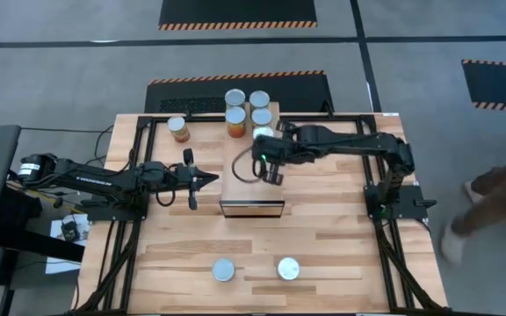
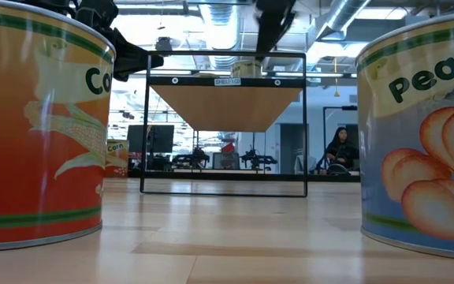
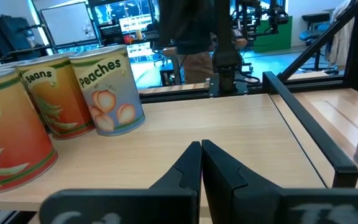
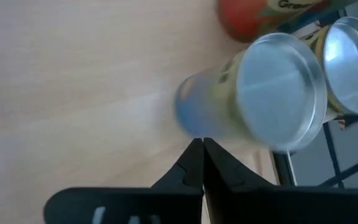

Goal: Pick and place cans onto a shelf
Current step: Put the canned peaches on the shelf aligned with other canned peaches

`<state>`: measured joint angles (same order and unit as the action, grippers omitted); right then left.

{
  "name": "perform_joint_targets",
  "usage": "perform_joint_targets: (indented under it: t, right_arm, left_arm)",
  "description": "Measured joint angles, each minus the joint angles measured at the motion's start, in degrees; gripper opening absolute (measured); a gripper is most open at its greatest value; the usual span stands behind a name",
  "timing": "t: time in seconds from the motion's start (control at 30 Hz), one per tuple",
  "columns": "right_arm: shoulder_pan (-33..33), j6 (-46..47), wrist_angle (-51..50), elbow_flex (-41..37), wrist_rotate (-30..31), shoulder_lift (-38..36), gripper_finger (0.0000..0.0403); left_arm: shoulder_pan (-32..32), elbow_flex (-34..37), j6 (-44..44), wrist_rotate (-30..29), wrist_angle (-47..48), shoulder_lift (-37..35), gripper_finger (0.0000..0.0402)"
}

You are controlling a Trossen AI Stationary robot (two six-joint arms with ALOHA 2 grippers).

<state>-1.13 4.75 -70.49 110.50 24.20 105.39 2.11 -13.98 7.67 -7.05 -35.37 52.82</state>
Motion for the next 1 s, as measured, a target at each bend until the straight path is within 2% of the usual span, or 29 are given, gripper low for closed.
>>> perform_joint_targets:
  t: [0.1, 0.23, 0.4, 0.53, 0.63, 0.77, 1.0]
  right_arm:
    - [4.67, 1.22, -1.61, -1.60, -0.06, -2.62, 0.0006]
    - [12.69, 3.40, 3.04, -9.70, -0.04, -7.67, 0.0006]
    - [23.68, 7.56, 19.47, -24.49, -0.34, -14.86, 0.0005]
    - [31.44, 10.46, 32.74, -34.48, -2.05, -17.39, 0.0005]
    - [36.06, 13.16, 38.18, -38.15, -3.11, -15.91, 0.0012]
    - [40.50, 18.64, 38.24, -38.64, -3.36, -11.30, 0.0042]
    - [45.87, 22.31, 37.90, -38.64, -3.49, -5.79, 0.0102]
  left_arm:
    - [0.00, 0.00, 0.01, 0.00, 0.13, 0.00, 0.0002]
    - [0.00, -0.02, 0.23, 0.00, 0.51, 0.01, 0.0002]
    - [0.00, -0.02, 0.19, 0.01, 0.50, 0.00, 0.0002]
    - [0.00, -0.02, 0.21, 0.00, 0.48, 0.00, 0.0002]
    - [0.00, -0.02, 0.64, -0.04, 0.45, 0.00, 0.0002]
    - [0.00, -0.02, 0.67, -1.76, 0.43, 0.00, 0.0002]
    - [0.00, -0.02, 0.20, -2.25, 0.40, 0.00, 0.0002]
